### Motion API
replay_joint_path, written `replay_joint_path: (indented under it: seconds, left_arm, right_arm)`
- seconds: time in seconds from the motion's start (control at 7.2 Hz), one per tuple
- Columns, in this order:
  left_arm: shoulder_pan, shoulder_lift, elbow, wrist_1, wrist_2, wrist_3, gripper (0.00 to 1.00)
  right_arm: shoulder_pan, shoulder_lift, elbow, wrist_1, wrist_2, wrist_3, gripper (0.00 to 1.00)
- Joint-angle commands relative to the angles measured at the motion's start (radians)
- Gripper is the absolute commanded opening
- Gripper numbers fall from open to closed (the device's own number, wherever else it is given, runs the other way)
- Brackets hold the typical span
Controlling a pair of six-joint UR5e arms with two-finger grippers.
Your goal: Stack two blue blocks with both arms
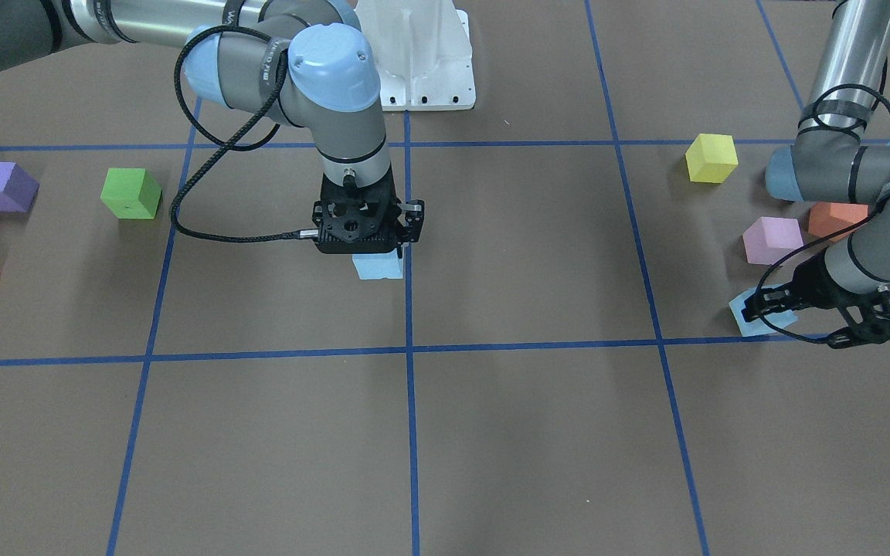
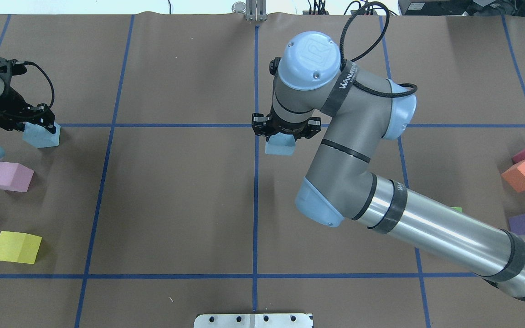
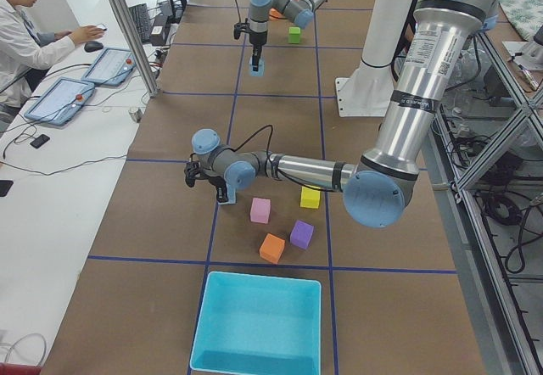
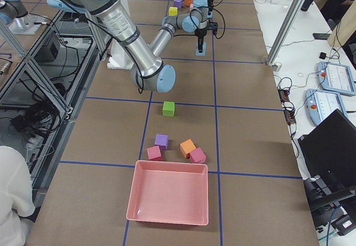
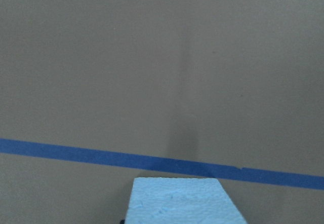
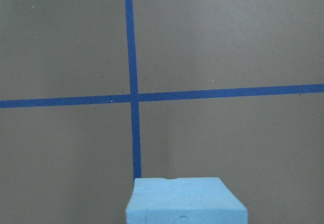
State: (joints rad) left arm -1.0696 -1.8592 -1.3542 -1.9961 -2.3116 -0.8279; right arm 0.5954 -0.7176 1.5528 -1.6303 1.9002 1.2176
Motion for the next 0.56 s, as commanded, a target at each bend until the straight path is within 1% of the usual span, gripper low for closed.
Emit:
replay_joint_path:
  seconds: [0.0, 0.14, 0.28, 0.42]
  left_arm:
    - [-0.003, -0.049, -0.116, 0.175, -0.002, -0.016, 0.51]
    - [-0.001, -0.089, -0.187, 0.279, 0.0, -0.054, 0.51]
    - [0.011, -0.145, -0.212, 0.289, 0.003, -0.189, 0.51]
    - [0.061, -0.199, -0.217, 0.289, 0.006, -0.286, 0.51]
  right_arm:
    - [-0.025, 0.047, -0.078, 0.004, -0.013, 0.01, 0.54]
    - [-0.038, 0.047, -0.121, 0.057, -0.033, 0.002, 0.54]
    - [-0.048, 0.049, -0.176, 0.129, -0.036, 0.002, 0.54]
    - [-0.055, 0.047, -0.194, 0.148, -0.039, 0.0, 0.54]
